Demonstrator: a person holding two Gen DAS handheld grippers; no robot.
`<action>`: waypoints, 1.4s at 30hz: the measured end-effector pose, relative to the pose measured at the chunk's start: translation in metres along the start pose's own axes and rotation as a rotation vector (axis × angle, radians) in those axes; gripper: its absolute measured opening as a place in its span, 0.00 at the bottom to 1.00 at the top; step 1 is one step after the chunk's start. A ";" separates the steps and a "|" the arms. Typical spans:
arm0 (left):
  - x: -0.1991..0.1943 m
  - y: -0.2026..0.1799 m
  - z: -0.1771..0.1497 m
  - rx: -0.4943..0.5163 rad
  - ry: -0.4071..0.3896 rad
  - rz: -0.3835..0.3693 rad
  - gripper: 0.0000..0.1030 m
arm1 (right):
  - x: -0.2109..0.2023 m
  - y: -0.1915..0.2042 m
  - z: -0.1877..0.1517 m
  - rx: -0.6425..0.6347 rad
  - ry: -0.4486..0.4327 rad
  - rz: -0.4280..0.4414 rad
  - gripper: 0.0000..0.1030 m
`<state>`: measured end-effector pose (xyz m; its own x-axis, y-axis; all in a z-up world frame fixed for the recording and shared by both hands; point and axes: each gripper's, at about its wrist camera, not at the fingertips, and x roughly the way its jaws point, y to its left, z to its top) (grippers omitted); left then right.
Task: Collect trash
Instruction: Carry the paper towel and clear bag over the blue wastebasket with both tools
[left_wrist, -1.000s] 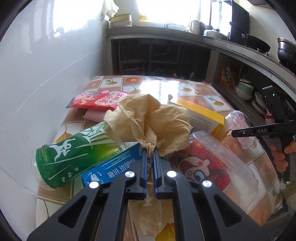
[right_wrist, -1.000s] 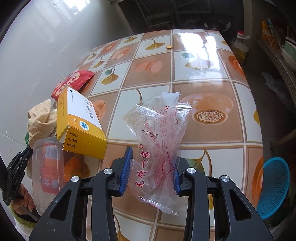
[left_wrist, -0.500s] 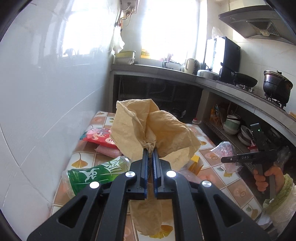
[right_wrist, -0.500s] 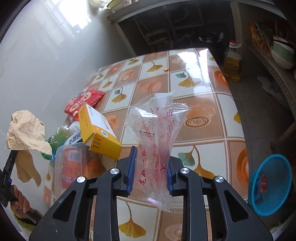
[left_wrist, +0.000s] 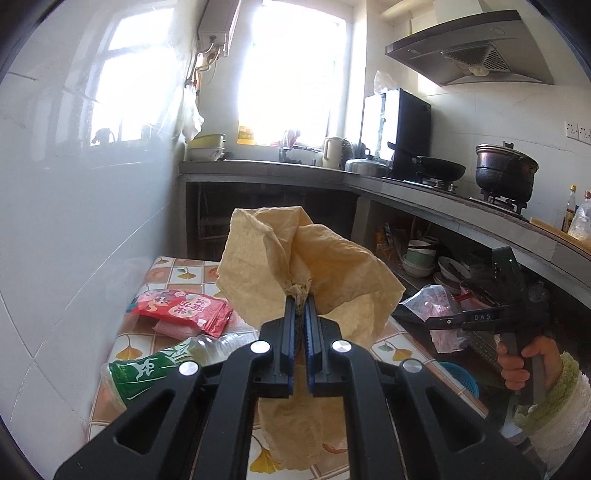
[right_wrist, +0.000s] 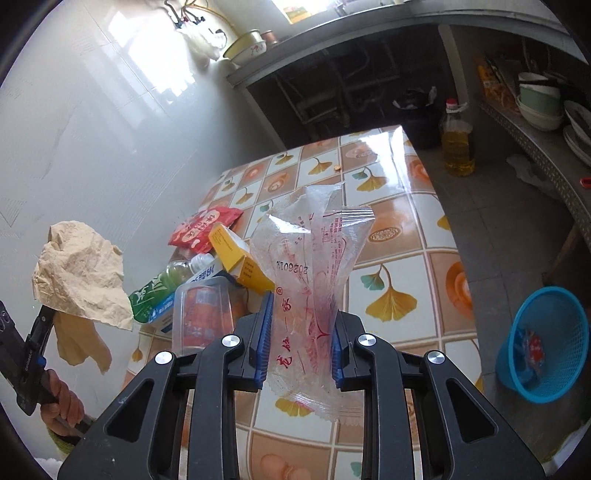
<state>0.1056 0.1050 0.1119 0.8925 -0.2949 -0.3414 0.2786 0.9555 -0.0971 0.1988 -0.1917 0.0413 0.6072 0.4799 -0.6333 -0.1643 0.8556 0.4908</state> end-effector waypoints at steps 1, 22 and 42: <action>-0.002 -0.006 0.002 0.005 -0.006 -0.017 0.04 | -0.005 0.000 -0.002 0.004 -0.008 -0.001 0.23; 0.046 -0.155 0.022 0.142 0.043 -0.361 0.04 | -0.113 -0.078 -0.066 0.201 -0.162 -0.058 0.23; 0.257 -0.361 -0.029 0.151 0.626 -0.653 0.04 | -0.147 -0.220 -0.127 0.495 -0.226 -0.227 0.23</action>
<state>0.2243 -0.3150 0.0323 0.1980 -0.6756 -0.7102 0.7429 0.5761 -0.3409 0.0469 -0.4257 -0.0492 0.7444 0.1950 -0.6387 0.3392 0.7135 0.6131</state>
